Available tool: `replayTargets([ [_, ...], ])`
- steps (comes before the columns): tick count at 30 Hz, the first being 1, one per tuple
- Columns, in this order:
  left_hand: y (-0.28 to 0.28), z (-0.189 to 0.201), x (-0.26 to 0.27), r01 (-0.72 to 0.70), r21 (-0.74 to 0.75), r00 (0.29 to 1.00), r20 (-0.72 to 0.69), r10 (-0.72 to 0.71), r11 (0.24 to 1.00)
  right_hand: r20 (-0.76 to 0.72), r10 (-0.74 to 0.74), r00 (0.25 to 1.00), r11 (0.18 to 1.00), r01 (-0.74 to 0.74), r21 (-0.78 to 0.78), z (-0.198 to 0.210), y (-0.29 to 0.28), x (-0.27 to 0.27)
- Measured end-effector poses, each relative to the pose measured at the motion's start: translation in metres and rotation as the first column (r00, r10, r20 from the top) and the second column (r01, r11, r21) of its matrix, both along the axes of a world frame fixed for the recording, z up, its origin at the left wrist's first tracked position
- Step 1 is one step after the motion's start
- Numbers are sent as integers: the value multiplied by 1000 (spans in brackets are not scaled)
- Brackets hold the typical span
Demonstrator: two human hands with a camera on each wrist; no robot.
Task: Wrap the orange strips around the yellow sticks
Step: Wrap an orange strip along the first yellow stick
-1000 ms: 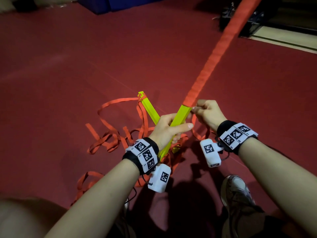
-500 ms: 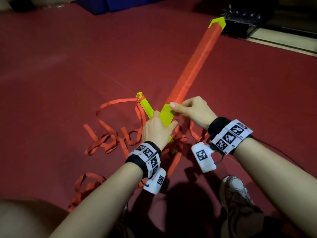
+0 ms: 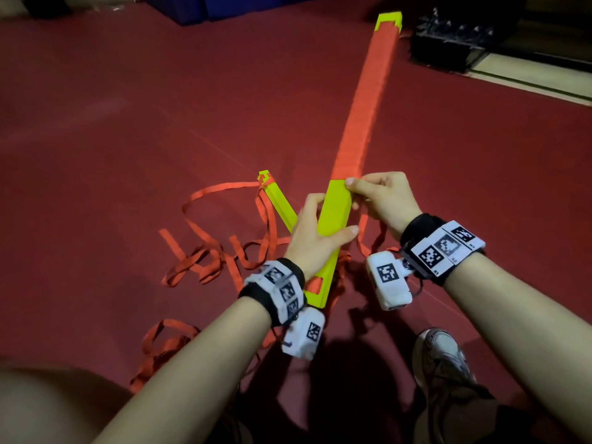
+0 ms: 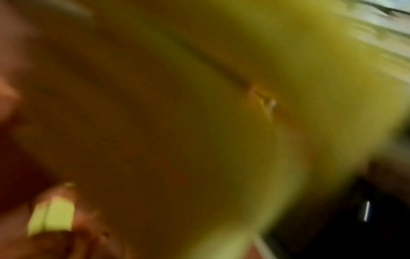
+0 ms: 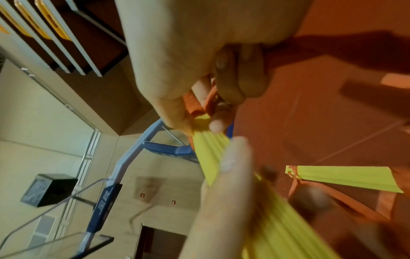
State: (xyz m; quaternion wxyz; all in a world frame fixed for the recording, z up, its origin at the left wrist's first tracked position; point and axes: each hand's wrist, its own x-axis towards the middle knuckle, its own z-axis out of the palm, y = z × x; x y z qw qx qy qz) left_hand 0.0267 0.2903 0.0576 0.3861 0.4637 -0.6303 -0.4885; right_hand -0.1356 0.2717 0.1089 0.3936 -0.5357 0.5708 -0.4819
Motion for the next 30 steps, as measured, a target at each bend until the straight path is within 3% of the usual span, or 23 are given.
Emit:
replayTargets([
  [1,2,4,0,106,198,976,-207,-64,975,20,15,1000,1000,-15,-9,-1,1,0],
  [2,3,7,1,237,368,928,-358,-98,899,38,35,999,999,-35,-13,-2,2,-1],
  [4,7,18,3,403,529,879,-450,-156,747,48,80,996,997,-80,-7,-3,2,-3],
  [5,8,20,4,428,543,876,-445,-185,722,43,107,993,994,-107,2,-3,2,-4],
  [7,7,18,3,422,501,872,-452,-188,756,44,158,986,987,-159,19,-2,2,-6],
  [9,3,14,0,316,425,903,-409,-132,848,73,172,982,983,-176,48,1,0,-10],
  [11,0,11,-1,157,324,960,-271,-68,933,102,137,985,987,-144,72,4,-3,-18],
  [14,-2,8,0,17,157,992,-123,2,987,62,86,994,993,-91,72,8,-7,-26],
  [19,-6,10,6,19,-37,1000,-10,-20,999,-60,156,986,982,-149,114,8,-4,-15],
  [23,-6,16,7,119,-27,988,-97,-121,992,-116,161,980,985,-151,88,8,-1,-15],
  [30,-13,13,5,78,48,987,-144,-70,996,-125,215,968,976,-210,54,6,3,-14],
])
